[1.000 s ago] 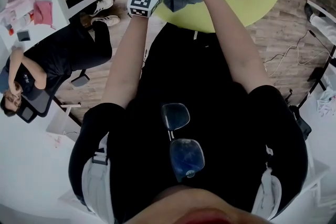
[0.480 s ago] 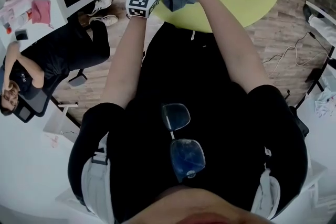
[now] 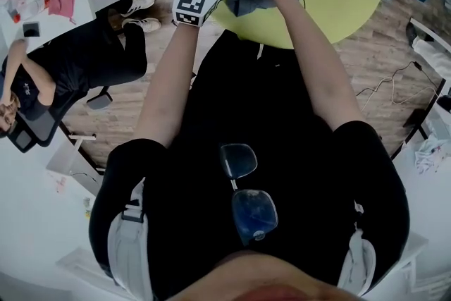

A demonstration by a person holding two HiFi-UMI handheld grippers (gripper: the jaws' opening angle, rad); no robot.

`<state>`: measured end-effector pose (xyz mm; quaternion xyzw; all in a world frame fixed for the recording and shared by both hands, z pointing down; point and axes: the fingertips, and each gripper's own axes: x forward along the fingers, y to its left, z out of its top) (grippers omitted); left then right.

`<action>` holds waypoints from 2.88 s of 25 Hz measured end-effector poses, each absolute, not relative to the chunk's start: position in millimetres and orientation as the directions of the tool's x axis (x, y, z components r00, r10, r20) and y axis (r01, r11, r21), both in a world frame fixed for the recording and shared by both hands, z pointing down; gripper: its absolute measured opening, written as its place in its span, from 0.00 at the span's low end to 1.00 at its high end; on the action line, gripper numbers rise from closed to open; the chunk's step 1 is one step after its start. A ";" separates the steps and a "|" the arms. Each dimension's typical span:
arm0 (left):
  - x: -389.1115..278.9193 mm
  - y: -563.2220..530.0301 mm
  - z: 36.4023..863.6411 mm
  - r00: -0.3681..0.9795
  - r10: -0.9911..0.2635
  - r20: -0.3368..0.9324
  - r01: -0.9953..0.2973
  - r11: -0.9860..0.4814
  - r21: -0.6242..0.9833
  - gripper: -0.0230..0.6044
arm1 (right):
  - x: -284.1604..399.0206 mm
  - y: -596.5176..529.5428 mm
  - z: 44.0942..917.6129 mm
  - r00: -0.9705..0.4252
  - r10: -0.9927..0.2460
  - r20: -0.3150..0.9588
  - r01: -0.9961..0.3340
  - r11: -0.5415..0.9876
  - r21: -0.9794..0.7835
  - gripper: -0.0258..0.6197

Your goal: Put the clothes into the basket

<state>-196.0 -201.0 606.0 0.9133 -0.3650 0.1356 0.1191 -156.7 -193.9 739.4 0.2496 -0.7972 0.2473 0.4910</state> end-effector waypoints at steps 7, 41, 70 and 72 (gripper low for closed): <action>-186.1 -187.7 576.8 0.704 -0.641 0.305 -0.691 -0.718 0.085 0.05 | -145.7 -175.5 700.2 -0.428 -0.138 0.893 -0.587 0.794 -0.159 0.63; -48.0 -151.3 397.8 0.731 -0.667 0.143 -0.673 -0.740 -0.011 0.05 | -8.2 -147.4 500.7 -0.426 -0.106 0.899 -0.365 0.929 -0.063 0.63; 33.2 -237.1 389.9 0.630 -0.770 0.100 -0.773 -0.634 -0.020 0.05 | 110.9 -319.4 472.9 -0.308 -0.282 0.908 -0.300 0.935 0.189 0.64; 33.5 -238.6 396.6 0.617 -0.779 0.110 -0.783 -0.622 -0.016 0.05 | 111.8 -321.8 489.8 -0.298 -0.259 0.919 -0.288 0.942 0.172 0.64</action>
